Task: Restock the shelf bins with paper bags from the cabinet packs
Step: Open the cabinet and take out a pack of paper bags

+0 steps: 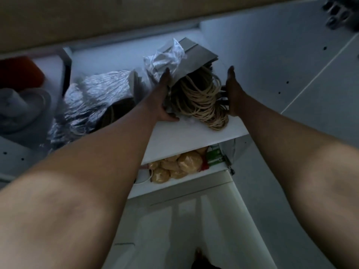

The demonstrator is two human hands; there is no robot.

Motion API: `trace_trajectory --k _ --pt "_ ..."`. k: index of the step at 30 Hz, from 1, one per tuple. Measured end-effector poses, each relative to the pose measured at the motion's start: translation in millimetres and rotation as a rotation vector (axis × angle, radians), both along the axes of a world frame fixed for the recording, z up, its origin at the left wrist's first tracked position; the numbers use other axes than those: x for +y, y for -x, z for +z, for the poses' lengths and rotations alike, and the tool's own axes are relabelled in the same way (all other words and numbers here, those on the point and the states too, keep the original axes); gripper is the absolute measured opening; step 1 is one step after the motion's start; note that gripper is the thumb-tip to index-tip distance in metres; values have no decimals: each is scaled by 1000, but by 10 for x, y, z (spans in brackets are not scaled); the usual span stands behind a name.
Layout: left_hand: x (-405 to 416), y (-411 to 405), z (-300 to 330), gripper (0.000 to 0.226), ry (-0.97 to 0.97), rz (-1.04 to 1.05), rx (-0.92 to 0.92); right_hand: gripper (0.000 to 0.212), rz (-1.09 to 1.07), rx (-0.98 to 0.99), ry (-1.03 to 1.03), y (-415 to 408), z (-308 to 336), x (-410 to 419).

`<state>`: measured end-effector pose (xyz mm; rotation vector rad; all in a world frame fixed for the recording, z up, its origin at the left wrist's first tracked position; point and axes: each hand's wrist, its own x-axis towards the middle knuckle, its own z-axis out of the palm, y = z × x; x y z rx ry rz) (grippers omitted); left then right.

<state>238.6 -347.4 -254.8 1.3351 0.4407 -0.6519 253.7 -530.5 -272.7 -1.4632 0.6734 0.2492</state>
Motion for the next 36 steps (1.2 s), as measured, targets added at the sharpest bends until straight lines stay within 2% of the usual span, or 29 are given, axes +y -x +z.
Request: trace_trajectory --k 3,5,7,9,11,13,15,16,17,19,21,23,25,26,30,34,36 --pt "67 44 31 82 27 39 66 96 51 143 31 182 91 -30" --pt "119 101 33 90 -12 41 117 99 54 194 37 320 84 -45" --pt "137 180 41 87 -71 15 143 101 63 221 35 501 135 -56" --pt "135 330 112 78 -53 -25 187 107 90 263 40 645 144 -70" --pt "150 480 160 56 22 -37 216 122 137 308 28 828 192 -49" --pt "191 603 144 51 46 -24 255 131 185 338 -7 961 216 -45" --pt "218 729 119 62 45 6 280 119 194 373 -73 1075 233 -35" --pt "230 770 117 60 36 18 284 109 193 383 -121 1130 253 -42" --pt "219 839 163 48 21 22 277 99 204 386 -191 1208 314 -30" --pt "198 945 185 23 -9 26 276 104 239 393 -289 1341 392 16" --pt "165 1050 205 18 -50 33 284 95 233 363 -251 1438 460 83" --pt "195 1139 202 20 -46 23 298 74 225 343 -137 1574 532 146" --pt "246 1210 218 29 -42 -14 325 47 213 344 -112 1706 562 207" --pt "276 1261 243 36 -52 -42 329 43 192 350 -120 1792 570 246" --pt "365 1493 351 30 -136 -179 358 51 110 407 -177 2160 595 403" --pt "406 1715 511 32 -138 -294 365 55 -28 394 -214 2522 678 508" --pt "371 1803 631 33 -149 -350 343 61 -71 370 -314 2674 759 505"
